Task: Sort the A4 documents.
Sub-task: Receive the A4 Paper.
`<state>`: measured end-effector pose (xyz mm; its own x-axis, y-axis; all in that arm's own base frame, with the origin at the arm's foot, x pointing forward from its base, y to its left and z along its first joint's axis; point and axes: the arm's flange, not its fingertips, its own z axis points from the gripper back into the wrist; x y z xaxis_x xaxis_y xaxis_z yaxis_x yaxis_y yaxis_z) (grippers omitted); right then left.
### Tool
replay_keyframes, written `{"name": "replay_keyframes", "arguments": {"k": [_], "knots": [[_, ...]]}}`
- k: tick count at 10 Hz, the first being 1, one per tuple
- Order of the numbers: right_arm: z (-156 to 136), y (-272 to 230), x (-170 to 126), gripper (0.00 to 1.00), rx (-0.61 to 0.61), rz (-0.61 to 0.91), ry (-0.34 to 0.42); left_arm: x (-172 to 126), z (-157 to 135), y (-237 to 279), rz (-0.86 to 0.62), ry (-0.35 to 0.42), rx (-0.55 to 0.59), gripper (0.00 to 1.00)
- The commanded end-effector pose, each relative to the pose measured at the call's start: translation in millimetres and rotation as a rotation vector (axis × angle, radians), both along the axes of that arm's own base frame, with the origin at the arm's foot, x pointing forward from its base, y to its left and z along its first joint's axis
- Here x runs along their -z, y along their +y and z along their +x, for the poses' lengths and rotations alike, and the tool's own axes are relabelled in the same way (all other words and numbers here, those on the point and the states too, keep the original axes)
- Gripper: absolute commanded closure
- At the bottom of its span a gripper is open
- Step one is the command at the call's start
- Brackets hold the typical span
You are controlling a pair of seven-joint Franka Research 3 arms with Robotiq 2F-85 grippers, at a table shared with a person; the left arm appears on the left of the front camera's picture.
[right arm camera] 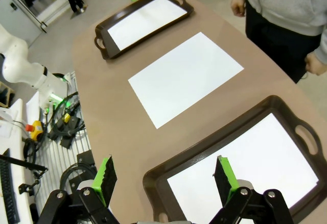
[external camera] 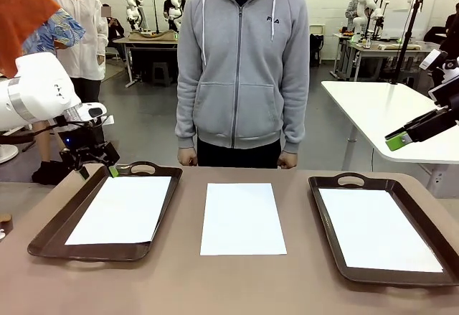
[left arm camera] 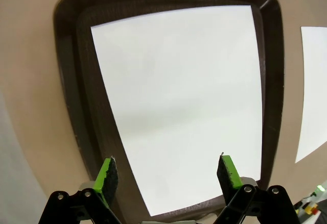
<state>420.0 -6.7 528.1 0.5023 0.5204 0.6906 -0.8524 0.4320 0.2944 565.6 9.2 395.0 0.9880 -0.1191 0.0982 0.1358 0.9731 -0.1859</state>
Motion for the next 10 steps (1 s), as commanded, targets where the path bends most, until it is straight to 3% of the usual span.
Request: {"name": "replay_keyframes", "arguments": {"k": [1, 3, 4, 5, 8, 10], "knots": [[-0.3, 1.0, -0.3, 0.0, -0.004, 0.004, -0.001, -16.1, -16.3, -0.9, 0.071, -0.124, 0.07, 0.0], [-0.3, 1.0, -0.3, 0.0, -0.004, 0.004, -0.001, -34.0, -26.8, -4.6, 0.092, -0.162, 0.102, 0.0], [-0.3, 1.0, -0.3, 0.0, -0.004, 0.004, -0.001, -36.5, -26.6, -7.3, 0.014, -0.111, 0.174, 0.0], [-0.3, 1.0, -0.3, 0.0, -0.004, 0.004, -0.001, -44.2, -24.8, -5.1, -0.051, -0.117, 0.206, 0.0], [-0.3, 1.0, -0.3, 0.0, -0.004, 0.004, -0.001, -84.8, -43.3, -17.2, -0.128, -0.232, 0.385, 0.0], [-0.3, 1.0, -0.3, 0.0, -0.004, 0.004, -0.001, -107.8, -72.2, -23.1, -0.124, -0.303, 0.42, 0.0]]}}
